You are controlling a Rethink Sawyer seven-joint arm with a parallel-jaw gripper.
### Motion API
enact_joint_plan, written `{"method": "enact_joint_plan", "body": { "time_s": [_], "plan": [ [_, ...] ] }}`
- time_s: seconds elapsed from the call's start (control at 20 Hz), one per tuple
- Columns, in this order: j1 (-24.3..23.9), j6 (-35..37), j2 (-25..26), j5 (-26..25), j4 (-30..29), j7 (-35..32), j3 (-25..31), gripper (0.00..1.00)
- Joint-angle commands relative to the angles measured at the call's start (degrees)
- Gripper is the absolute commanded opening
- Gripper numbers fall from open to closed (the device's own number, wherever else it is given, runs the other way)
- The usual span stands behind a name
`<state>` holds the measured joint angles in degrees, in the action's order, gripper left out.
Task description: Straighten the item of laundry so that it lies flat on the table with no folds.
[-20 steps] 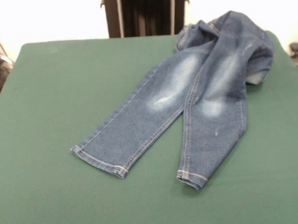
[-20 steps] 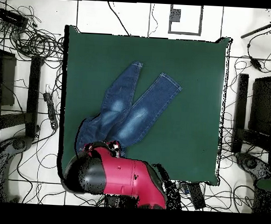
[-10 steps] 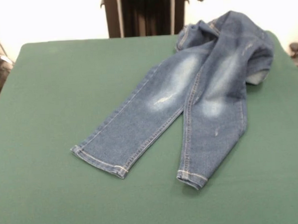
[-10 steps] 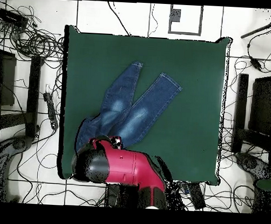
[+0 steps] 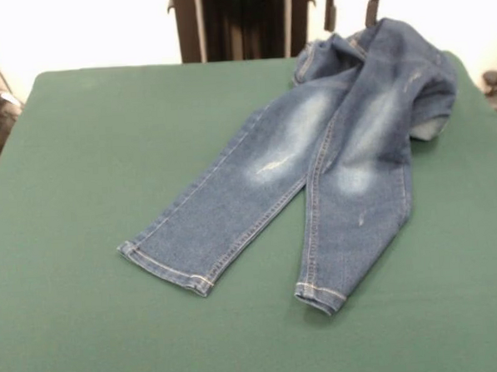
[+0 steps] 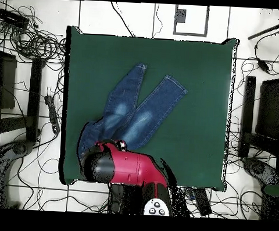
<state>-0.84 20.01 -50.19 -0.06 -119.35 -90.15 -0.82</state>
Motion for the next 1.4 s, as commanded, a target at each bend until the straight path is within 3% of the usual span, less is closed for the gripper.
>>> {"method": "enact_joint_plan", "body": {
  "time_s": [0.05, 0.8, 1.4],
  "plan": [
    [0.03, -5.47, 3.22, -0.22, -0.85, -10.69, 1.60, 1.00],
    [-0.21, -9.95, 8.04, -0.30, 1.13, -10.13, 1.74, 1.00],
    [-1.12, -12.63, 9.06, -1.27, 0.26, -9.31, 2.11, 1.00]
  ]
}}
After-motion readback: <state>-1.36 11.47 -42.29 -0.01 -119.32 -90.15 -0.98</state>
